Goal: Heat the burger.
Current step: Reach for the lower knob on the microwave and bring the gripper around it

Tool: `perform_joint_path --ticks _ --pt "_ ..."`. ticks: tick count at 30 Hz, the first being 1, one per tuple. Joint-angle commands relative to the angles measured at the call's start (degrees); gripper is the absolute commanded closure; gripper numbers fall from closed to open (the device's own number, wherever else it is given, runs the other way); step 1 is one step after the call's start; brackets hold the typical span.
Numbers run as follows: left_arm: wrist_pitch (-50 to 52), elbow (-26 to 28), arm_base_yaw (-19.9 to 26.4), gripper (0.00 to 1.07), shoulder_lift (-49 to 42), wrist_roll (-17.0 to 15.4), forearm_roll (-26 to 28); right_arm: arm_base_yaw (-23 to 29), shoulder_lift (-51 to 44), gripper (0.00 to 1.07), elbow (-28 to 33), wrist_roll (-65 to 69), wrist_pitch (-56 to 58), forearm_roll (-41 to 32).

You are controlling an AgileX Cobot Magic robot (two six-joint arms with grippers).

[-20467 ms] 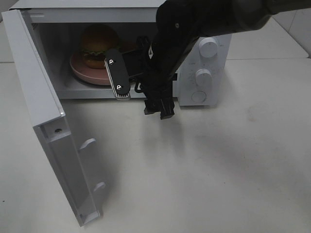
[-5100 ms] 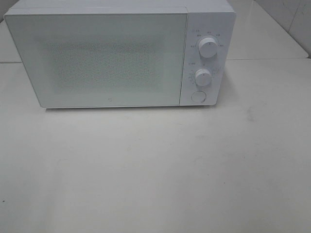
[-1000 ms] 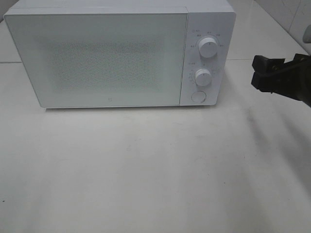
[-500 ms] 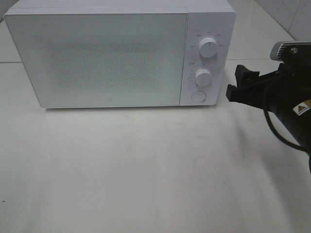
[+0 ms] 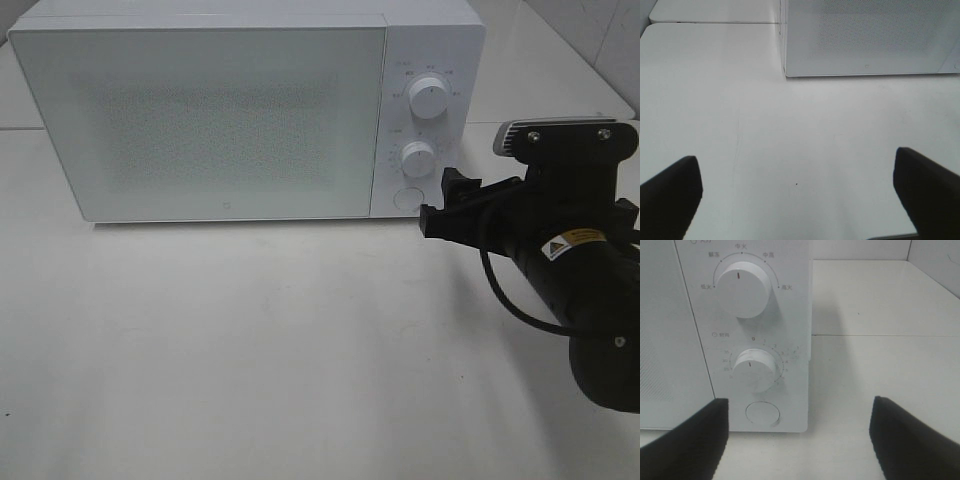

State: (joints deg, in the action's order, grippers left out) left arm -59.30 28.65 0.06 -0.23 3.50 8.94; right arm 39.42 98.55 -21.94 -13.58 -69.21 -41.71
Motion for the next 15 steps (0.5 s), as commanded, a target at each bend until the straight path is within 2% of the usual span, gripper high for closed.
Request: perform_joint_path --ticks 1,15 --pt "0.6 -0.2 0.0 0.09 -1.3 -0.1 0.1 0.2 1.1 0.32 -1.3 -0.5 -8.8 -0.9" --pt "0.6 -0.2 0.0 0.09 -1.3 -0.1 0.1 0.2 8.3 0.32 -9.6 -4.9 -8.8 -2.2"
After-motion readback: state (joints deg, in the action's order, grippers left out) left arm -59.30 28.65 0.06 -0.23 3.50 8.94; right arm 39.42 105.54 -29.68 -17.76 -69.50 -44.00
